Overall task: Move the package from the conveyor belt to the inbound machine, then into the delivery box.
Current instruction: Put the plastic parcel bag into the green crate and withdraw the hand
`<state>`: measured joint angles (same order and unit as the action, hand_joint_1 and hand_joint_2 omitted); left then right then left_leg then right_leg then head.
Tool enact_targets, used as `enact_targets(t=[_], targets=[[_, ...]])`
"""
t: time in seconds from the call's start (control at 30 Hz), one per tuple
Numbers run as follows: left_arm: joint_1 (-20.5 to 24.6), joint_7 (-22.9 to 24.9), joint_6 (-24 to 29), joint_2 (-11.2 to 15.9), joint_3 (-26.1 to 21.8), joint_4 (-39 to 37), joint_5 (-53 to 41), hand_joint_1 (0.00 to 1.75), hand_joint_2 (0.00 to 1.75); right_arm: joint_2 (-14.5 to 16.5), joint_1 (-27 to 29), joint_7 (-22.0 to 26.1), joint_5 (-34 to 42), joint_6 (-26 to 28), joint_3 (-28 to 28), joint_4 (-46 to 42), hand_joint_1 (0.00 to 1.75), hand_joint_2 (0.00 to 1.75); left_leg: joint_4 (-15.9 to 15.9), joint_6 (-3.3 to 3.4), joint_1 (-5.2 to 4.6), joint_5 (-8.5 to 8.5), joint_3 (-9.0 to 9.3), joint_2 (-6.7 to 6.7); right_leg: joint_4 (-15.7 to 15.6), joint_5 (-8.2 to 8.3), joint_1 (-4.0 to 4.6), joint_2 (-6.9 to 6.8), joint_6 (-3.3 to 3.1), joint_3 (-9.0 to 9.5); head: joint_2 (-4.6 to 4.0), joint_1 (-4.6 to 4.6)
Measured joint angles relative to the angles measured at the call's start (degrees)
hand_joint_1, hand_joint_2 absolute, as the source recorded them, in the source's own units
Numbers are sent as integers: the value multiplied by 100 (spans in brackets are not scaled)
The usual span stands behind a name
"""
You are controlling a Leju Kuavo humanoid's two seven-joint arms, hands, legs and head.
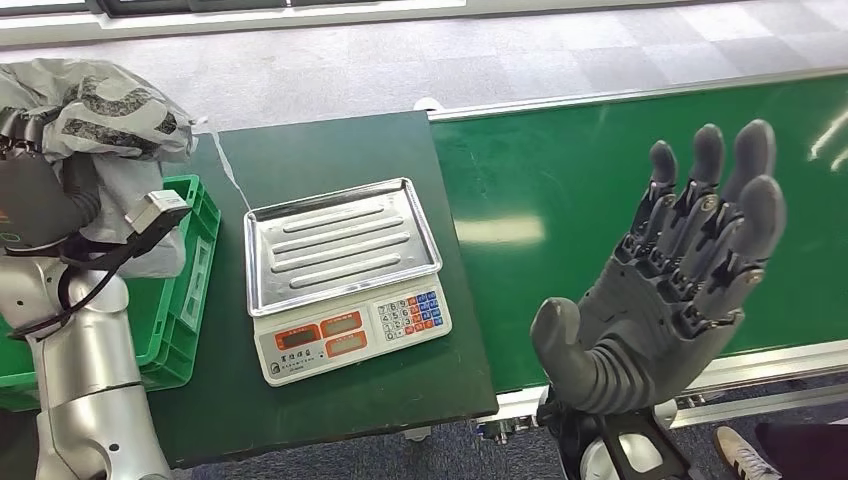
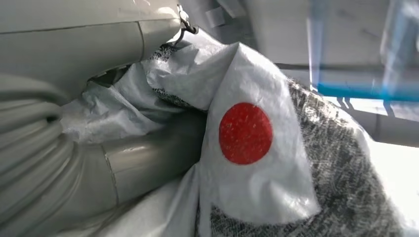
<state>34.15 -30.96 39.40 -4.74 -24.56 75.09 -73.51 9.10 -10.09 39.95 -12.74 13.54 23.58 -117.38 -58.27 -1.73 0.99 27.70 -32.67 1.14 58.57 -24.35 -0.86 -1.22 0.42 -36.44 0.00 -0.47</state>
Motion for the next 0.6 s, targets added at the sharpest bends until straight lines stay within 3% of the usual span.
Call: enact_targets(t=[0.03, 0.1, 0.17, 0.2, 0.23, 0.27, 0.37, 0.53, 0.57, 0.6], targets=[[81, 448, 2, 87, -165, -144, -586, 175, 175, -1, 14, 0, -23, 2, 0, 2, 0, 175, 0, -1, -1, 0, 6, 10, 0, 2, 0, 10, -2, -3, 0, 1], [280, 1990, -10, 480, -161, -757, -1212, 175, 175, -4, 64, 2, -80, 14, -1, -4, 0, 175, -1, -6, -2, 0, 18, 41, 0, 9, 2, 39, -13, -16, 0, -2], [595, 3806, -74, 982, 275, -1711, -1310, 175, 175, -18, 142, 5, -120, 20, -2, -35, 0, 175, 0, -13, 2, -4, 16, 54, 1, 15, 7, 50, -21, -22, 0, -4], [775, 4504, -160, 1201, 564, -2233, -1313, 175, 175, -28, 181, 5, -136, 14, -2, -57, 0, 175, 2, -15, 5, -6, 13, 49, 2, 16, 9, 44, -23, -18, 0, -2], [930, 4908, -300, 1404, 816, -2723, -1314, 175, 175, -39, 215, 5, -148, -2, -2, -84, 0, 175, 4, -17, 8, -8, 12, 44, 4, 15, 9, 39, -23, -13, 0, -1], [1041, 5065, -474, 1591, 999, -3163, -1314, 175, 175, -48, 247, 3, -157, -24, -2, -111, 0, 175, 6, -19, 9, -9, 13, 48, 6, 17, 9, 40, -26, -12, 0, 1], [1130, 4873, -809, 1989, 1177, -4112, -1298, 175, 175, -71, 357, 6, -166, -103, -2, -196, 0, 175, 8, -29, 9, -2, 20, 101, 9, 26, 8, 88, -36, -27, 0, -2], [1132, 4809, -946, 2318, 1207, -4917, -1289, 175, 175, -84, 422, 2, -166, -161, -2, -269, 0, 175, 7, -31, 8, 2, 14, 94, 8, 23, 9, 97, -37, -34, 0, -2], [1129, 4837, -1033, 2356, 1208, -5014, -1289, 169, 175, -84, 422, 2, -169, -187, -2, -277, 0, 175, 7, -31, 8, 2, 11, 90, 8, 21, 9, 93, -36, -34, 0, -2], [1123, 4866, -1140, 2392, 1208, -5111, -1287, 125, 175, -84, 422, 3, -174, -223, -2, -285, 0, 175, 7, -31, 9, 3, 8, 87, 8, 20, 9, 90, -34, -34, 0, -2]])
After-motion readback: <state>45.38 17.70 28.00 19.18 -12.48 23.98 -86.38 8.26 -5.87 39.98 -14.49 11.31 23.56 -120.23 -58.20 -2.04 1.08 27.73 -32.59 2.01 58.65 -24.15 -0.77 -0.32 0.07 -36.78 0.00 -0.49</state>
